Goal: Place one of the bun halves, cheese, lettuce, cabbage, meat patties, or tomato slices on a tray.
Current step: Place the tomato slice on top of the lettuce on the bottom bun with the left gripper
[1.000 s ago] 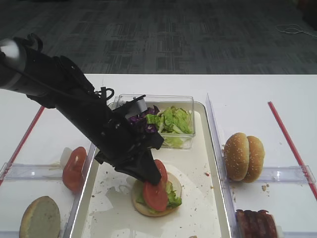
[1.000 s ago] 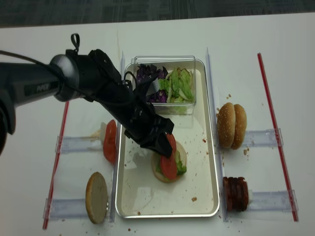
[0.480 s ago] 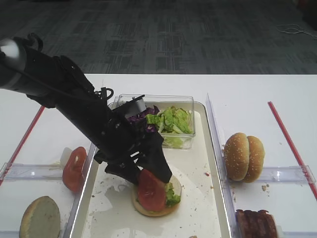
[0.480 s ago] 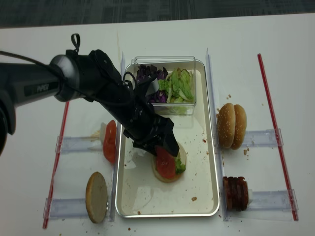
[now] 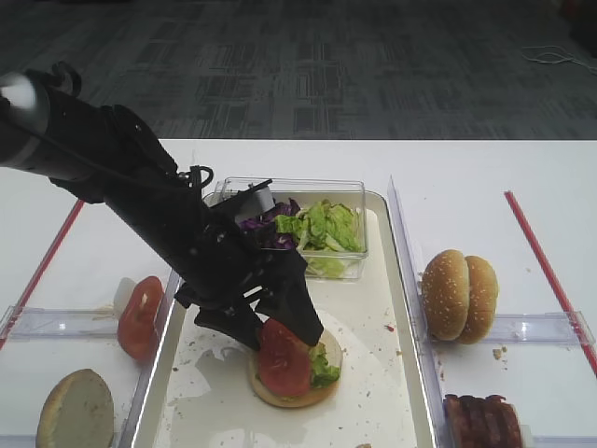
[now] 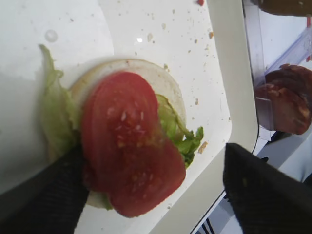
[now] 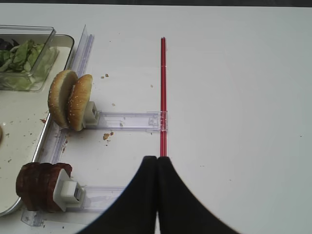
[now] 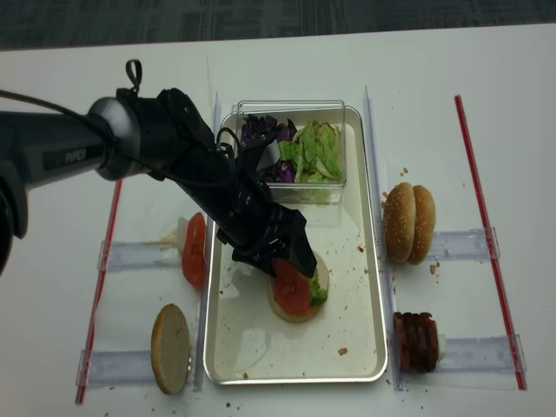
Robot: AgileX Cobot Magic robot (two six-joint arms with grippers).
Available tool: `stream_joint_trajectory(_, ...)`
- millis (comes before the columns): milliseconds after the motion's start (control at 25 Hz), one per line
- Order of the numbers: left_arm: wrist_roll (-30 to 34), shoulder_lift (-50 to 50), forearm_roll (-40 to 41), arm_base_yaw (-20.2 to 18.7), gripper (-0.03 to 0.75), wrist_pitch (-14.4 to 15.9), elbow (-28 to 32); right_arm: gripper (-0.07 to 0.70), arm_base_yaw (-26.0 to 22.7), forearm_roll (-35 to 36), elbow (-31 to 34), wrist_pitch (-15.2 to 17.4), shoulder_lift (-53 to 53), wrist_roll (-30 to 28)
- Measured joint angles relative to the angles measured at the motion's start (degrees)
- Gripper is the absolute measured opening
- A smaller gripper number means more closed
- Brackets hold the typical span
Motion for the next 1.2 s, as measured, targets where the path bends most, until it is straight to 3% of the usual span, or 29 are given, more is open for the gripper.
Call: stream_joint_trajectory(1200, -1.5, 0.0, 2.0, 1.8, 0.547, -0.4, 0.0, 0.032, 0.0, 0.0, 0.0, 0.0, 0.0, -0.2)
